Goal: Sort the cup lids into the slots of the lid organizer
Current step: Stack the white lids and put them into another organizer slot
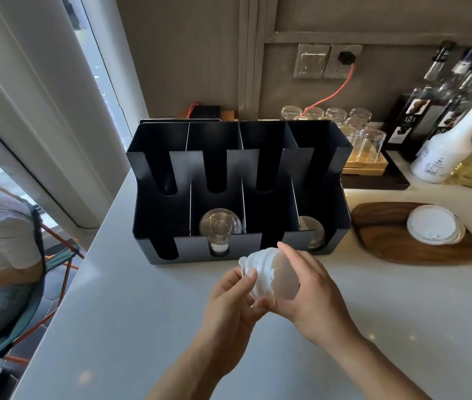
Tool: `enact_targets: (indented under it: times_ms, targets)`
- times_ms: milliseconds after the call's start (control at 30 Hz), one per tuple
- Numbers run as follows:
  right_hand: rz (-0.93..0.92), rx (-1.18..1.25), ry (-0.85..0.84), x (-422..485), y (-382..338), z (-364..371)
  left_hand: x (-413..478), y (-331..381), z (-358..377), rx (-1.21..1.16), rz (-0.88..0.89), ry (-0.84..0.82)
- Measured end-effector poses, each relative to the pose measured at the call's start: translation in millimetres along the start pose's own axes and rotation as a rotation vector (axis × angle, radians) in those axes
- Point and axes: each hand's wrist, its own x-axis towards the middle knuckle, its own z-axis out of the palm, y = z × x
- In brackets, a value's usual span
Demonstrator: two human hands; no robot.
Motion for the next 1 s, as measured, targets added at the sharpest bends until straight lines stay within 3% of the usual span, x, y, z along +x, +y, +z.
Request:
enact_targets:
  times_ms: [233,400,567,733,900,1000]
  targets:
    - [-0.030,-0.064,-0.042,4,0,-8,6,12,-3,0.119,0.034,0.019]
    - [-0.044,0.065,-0.096,6,-1,-14,5,13,-5,0.079,0.027,0.058]
    - [0.116,0.500,0.009,7,10,-10,9,11,-5,0.075,0.045,0.127]
    - [0.057,0.225,-0.038,6,6,-7,10,4,1,0.158,0.056,0.110]
    - [0.056,0.061,-0.009,7,3,-2,12,2,5,0.088,0.041,0.084]
    - [0.022,-0.045,0.027,6,2,3,12,0,5,0.209,0.084,0.050]
